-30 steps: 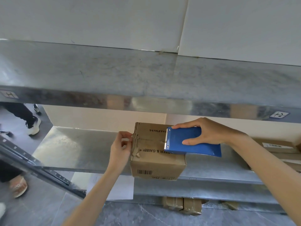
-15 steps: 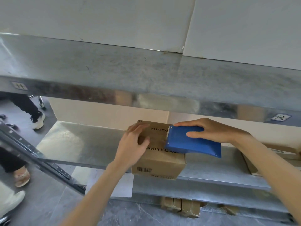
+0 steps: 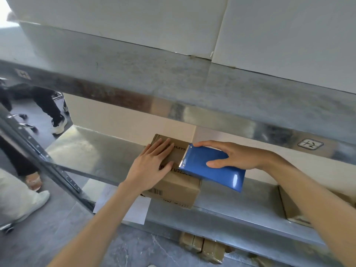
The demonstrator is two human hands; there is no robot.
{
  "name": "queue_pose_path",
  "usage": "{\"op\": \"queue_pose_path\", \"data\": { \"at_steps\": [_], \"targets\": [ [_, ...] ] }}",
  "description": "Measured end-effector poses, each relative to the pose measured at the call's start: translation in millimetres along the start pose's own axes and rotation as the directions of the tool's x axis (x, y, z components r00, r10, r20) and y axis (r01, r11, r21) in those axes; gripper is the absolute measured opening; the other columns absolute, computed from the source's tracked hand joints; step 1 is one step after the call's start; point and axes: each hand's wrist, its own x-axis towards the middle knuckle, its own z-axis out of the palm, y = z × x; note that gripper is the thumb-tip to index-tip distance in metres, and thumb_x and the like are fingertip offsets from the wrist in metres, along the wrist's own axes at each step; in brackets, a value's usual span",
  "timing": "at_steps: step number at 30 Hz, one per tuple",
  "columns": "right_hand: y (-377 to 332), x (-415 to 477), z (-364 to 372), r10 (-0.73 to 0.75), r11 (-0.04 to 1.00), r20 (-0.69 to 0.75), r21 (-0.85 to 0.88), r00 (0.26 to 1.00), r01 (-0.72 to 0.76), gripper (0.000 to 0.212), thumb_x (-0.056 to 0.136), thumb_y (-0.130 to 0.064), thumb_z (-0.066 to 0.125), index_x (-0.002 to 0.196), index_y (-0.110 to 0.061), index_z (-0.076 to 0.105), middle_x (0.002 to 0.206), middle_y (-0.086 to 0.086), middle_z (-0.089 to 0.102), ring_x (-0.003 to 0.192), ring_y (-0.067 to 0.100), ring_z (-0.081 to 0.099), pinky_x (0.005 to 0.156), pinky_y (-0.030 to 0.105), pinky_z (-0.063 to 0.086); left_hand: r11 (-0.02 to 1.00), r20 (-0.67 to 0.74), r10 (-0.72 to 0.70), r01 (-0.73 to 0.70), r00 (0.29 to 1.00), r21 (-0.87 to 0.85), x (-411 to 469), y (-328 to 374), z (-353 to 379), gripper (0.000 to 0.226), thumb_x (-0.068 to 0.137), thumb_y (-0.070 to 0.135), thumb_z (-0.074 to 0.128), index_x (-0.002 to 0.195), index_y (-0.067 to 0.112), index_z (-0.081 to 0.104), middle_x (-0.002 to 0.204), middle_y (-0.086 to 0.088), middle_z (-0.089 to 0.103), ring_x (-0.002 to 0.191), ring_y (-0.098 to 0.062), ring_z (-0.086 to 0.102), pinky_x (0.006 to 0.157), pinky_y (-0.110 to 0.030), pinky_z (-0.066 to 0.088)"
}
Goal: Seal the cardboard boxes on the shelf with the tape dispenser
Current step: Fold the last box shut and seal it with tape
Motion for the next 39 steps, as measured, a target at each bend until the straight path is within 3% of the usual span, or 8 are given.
{"op": "queue_pose_path", "data": {
  "at_steps": [12, 16, 20, 27, 33, 39],
  "targets": [
    [44.6, -43.7, -27.7, -0.007, 1.0, -0.023, 0.029, 1.0, 0.008, 0.055, 0.089, -0.03, 0.069, 0.136, -0.051, 0.05, 0.138, -0.038, 0.047, 0.125, -0.012, 0.047, 0.102, 0.016, 0.042, 0.999, 0.05, -0.03, 0.031, 0.998, -0.016, -2.3, 0.7, -6.8, 0.075, 0.091, 0.073, 0.013, 0.157, 0.039, 0.01, 0.163, 0.021, 0.006, 0.148, 0.002, -0.002, 0.123, -0.026, 0.002],
    [65.5, -60.5, -25.4, -0.009, 0.999, -0.035, 0.039, 0.999, 0.01, 0.057, 0.09, -0.027, 0.069, 0.139, -0.047, 0.049, 0.14, -0.037, 0.046, 0.129, -0.015, 0.042, 0.1, 0.007, 0.036, 1.0, 0.055, -0.004, 0.004, 0.998, 0.003, 1.3, 5.6, -2.5, 0.078, 0.089, 0.078, 0.008, 0.157, 0.04, 0.011, 0.163, 0.021, 0.005, 0.149, 0.0, -0.002, 0.121, -0.024, 0.0],
    [75.8, -69.6, -27.2, -0.011, 1.0, -0.059, 0.025, 0.998, 0.012, 0.057, 0.089, -0.027, 0.07, 0.138, -0.048, 0.049, 0.141, -0.037, 0.045, 0.132, -0.013, 0.04, 0.109, 0.019, 0.033, 1.0, 0.041, -0.027, 0.026, 0.999, 0.014, 2.3, 4.8, -2.5, 0.079, 0.088, 0.079, 0.012, 0.157, 0.041, 0.015, 0.163, 0.021, 0.009, 0.151, -0.001, 0.002, 0.12, -0.023, 0.003],
    [80.7, -48.6, -14.5, 0.043, 0.999, -0.01, -0.018, 0.999, -0.043, 0.052, 0.09, -0.036, 0.07, 0.132, -0.061, 0.049, 0.138, -0.039, 0.046, 0.125, -0.011, 0.047, 0.108, 0.024, 0.039, 1.0, 0.032, -0.019, 0.018, 0.999, 0.005, 1.5, 4.9, 1.4, 0.081, 0.088, 0.08, 0.015, 0.157, 0.037, 0.018, 0.164, 0.019, 0.011, 0.151, -0.003, 0.003, 0.122, -0.027, 0.006],
    [61.4, -17.4, -1.5, 0.109, 0.988, -0.016, -0.109, 0.994, -0.11, 0.053, 0.087, -0.041, 0.072, 0.134, -0.056, 0.05, 0.137, -0.031, 0.051, 0.115, -0.011, 0.053, 0.107, 0.023, 0.041, 1.0, 0.012, -0.003, 0.003, 1.0, -0.011, -0.1, 5.0, 2.4, 0.079, 0.089, 0.077, 0.019, 0.157, 0.036, 0.02, 0.163, 0.019, 0.011, 0.151, -0.002, 0.005, 0.122, -0.027, 0.006],
    [36.3, 1.8, 5.8, 0.178, 0.935, -0.125, -0.289, 0.976, -0.207, 0.06, 0.083, -0.045, 0.074, 0.138, -0.047, 0.051, 0.143, -0.017, 0.051, 0.126, 0.012, 0.05, 0.108, 0.033, 0.04, 0.999, -0.001, -0.01, 0.01, 1.0, -0.042, 4.1, 4.6, 4.3, 0.077, 0.088, 0.076, 0.024, 0.155, 0.037, 0.028, 0.162, 0.017, 0.016, 0.151, -0.005, 0.01, 0.125, -0.032, 0.008]
  ]
}}
